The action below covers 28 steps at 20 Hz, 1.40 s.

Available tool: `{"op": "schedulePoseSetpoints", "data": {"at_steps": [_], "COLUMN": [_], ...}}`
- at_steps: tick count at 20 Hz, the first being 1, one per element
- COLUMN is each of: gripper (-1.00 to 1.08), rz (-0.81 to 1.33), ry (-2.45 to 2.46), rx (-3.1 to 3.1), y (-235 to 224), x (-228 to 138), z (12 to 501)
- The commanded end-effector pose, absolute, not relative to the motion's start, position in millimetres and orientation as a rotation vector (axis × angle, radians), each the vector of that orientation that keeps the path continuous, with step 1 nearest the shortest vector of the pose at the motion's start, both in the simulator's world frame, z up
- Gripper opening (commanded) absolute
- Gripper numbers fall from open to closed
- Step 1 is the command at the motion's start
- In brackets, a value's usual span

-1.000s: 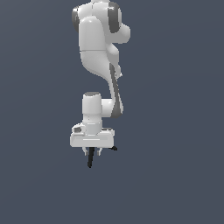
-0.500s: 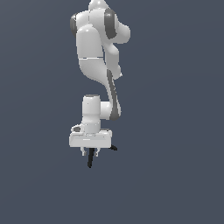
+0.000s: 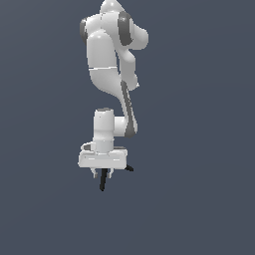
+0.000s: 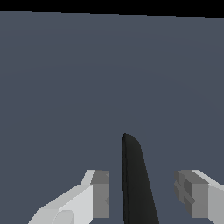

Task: Pick up the object and move it to a goal position.

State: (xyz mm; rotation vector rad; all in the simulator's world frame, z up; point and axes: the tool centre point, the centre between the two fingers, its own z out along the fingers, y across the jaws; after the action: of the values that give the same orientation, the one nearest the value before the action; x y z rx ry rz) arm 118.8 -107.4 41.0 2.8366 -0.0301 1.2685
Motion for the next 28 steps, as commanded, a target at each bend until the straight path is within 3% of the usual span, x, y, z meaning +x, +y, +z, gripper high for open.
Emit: {"op": "schedulePoseSetpoints", "data": {"at_steps": [1, 15, 16, 28], "gripper": [0.28, 0.28, -1.00, -1.00], "rz": [1.268, 1.273, 1.273, 1.272], "ry": [-0.030, -0.030, -0.030, -0.030], "rx": [2.837, 2.834, 2.834, 2.835], "y": [-107.3, -108.5, -108.5, -107.7], "x": [120.8, 139.9, 139.9, 139.9], "z": [38.7, 22.2, 22.2, 23.1]}}
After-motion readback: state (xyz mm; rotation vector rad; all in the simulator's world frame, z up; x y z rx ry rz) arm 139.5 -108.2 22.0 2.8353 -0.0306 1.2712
